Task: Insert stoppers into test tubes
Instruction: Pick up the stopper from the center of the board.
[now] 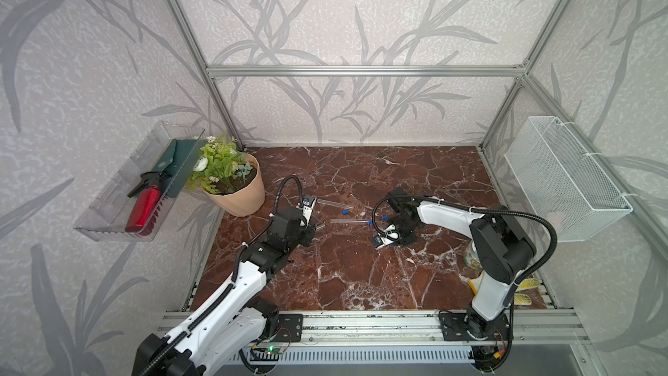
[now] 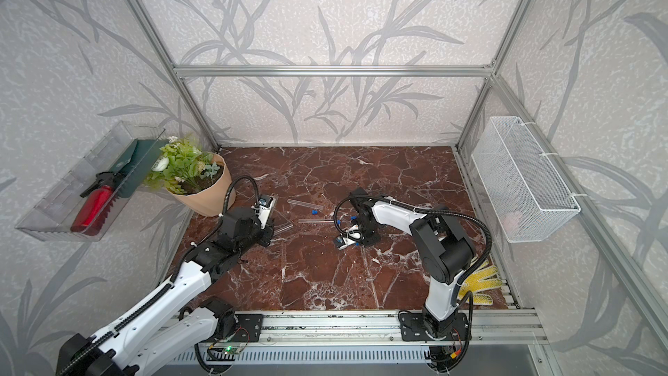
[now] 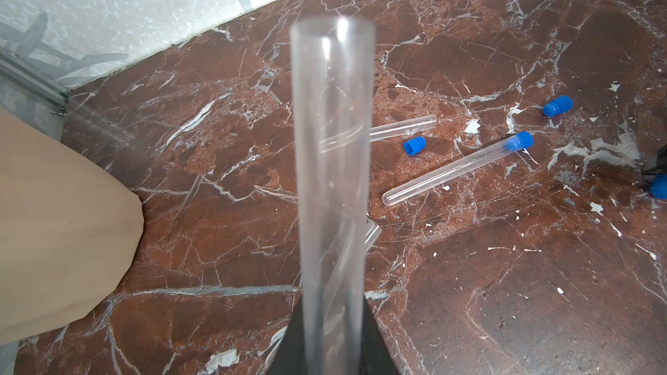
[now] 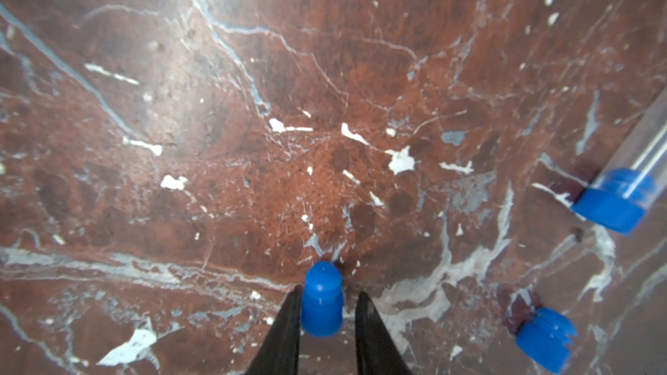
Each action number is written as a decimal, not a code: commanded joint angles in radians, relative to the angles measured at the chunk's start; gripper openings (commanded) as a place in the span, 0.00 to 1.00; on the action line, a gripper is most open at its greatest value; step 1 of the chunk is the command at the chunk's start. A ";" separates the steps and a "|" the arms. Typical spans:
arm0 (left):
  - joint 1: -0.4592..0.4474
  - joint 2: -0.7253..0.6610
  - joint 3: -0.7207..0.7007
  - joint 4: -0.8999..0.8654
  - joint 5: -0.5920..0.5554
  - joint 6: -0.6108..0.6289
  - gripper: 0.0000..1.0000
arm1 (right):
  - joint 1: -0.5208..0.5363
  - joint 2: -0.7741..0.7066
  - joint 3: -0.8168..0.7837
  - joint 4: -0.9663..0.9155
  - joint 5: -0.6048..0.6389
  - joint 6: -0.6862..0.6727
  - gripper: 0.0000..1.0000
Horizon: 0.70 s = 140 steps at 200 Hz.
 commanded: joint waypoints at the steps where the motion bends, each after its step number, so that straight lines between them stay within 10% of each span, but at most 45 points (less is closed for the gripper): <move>1: 0.008 -0.001 -0.016 0.019 -0.011 0.002 0.00 | -0.003 0.019 -0.005 -0.019 0.000 0.000 0.27; 140: 0.017 -0.013 -0.010 0.006 -0.006 0.010 0.00 | -0.009 0.046 -0.006 -0.034 -0.034 0.044 0.21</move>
